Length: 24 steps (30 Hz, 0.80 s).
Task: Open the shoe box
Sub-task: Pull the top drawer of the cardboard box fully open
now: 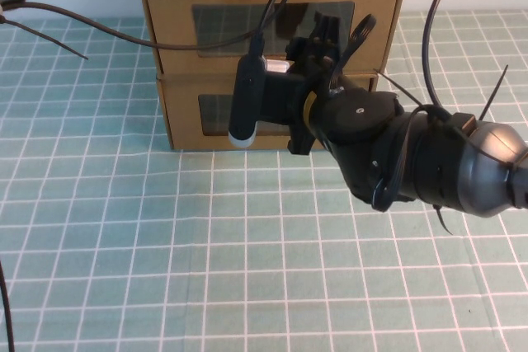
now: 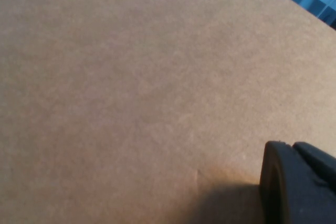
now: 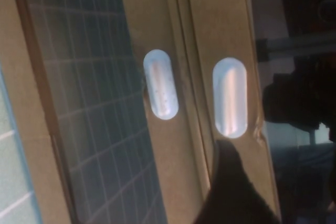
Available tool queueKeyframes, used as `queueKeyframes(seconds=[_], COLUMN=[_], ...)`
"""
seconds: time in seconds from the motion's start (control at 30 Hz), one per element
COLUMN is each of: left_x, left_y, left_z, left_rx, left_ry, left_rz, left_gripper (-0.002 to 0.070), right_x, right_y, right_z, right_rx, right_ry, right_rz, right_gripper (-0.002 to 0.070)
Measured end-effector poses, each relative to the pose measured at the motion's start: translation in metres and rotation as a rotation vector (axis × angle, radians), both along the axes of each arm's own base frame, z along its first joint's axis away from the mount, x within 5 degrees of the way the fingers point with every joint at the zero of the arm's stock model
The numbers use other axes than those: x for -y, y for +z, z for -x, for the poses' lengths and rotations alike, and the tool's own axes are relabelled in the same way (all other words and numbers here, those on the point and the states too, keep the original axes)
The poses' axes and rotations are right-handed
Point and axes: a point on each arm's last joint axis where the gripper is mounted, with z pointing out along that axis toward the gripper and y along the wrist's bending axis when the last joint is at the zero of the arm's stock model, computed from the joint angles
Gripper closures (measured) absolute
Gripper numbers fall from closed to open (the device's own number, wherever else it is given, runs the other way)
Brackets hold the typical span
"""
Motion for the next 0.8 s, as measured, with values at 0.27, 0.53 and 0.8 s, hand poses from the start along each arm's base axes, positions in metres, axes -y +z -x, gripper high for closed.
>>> queueKeyframes(seconds=[0.27, 0.53, 0.8], left_x=[0.0, 0.001, 0.002], left_y=[0.0, 0.0, -0.001], left_z=[0.0, 0.0, 0.0], left_rx=[-0.001, -0.007, -0.015], left_ry=[0.0, -0.002, -0.006], left_rz=[0.002, 0.01, 0.023], left_gripper=[0.068, 0.068, 0.068], right_x=[-0.007, -0.02, -0.027], right_y=[-0.005, -0.01, -0.02], right_z=[-0.004, -0.017, -0.023], right_rx=[-0.012, -0.002, -0.012], right_ry=[0.025, 0.027, 0.03], right_rz=[-0.001, -0.01, -0.001], right_gripper=[0.0321, 0.0321, 0.0334])
